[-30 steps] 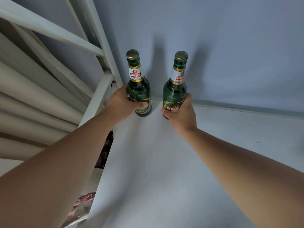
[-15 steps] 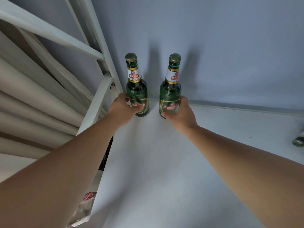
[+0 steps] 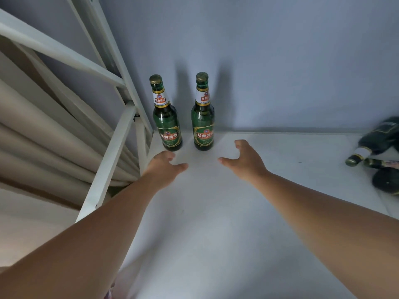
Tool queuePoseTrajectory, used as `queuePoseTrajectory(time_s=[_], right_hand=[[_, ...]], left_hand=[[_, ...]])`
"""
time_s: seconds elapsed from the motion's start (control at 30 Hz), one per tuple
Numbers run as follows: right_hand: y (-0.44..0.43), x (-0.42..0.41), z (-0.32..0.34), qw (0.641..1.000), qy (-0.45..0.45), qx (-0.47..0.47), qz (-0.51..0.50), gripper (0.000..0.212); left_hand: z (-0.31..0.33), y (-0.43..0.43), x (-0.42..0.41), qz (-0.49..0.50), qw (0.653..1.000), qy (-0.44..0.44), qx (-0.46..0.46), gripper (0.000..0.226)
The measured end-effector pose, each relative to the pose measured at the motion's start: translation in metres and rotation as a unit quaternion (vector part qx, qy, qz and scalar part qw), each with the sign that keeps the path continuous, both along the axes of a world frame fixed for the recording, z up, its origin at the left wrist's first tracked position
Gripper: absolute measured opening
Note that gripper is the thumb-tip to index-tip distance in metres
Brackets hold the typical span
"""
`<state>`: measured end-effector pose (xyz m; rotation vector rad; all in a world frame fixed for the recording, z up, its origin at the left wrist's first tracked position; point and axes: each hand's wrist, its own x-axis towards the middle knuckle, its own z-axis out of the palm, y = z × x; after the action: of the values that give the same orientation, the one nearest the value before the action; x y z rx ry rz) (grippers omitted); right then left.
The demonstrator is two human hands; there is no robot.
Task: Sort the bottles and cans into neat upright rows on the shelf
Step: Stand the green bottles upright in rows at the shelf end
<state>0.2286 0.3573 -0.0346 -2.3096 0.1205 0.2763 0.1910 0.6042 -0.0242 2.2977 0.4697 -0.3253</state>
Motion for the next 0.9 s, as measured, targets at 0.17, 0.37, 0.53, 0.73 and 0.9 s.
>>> queuePoseTrajectory(time_s=[0.17,0.37,0.53,0.73,0.9], right_hand=[[-0.032,-0.029,0.010,1.000,-0.006,-0.009,-0.020,0.088],[-0.075,-0.063,0.030,0.997,-0.033,-0.031,-0.060,0.086],[-0.109,-0.087,0.047,0.995,-0.045,-0.078,-0.054,0.085],[-0.157,-0.111,0.055,0.992,-0.038,-0.107,-0.058,0.083],[-0.212,-0.128,0.052,0.989,-0.013,-0.133,-0.069,0.083]], left_hand=[[0.005,-0.019,-0.012,-0.062,0.998,-0.002,0.014,0.062],[0.017,-0.060,-0.018,-0.146,0.988,-0.038,0.012,0.059],[0.028,-0.097,-0.017,-0.209,0.976,-0.059,0.011,0.062],[0.033,-0.141,-0.010,-0.264,0.962,-0.069,0.015,0.059],[0.030,-0.187,-0.005,-0.285,0.956,-0.061,0.017,0.056]])
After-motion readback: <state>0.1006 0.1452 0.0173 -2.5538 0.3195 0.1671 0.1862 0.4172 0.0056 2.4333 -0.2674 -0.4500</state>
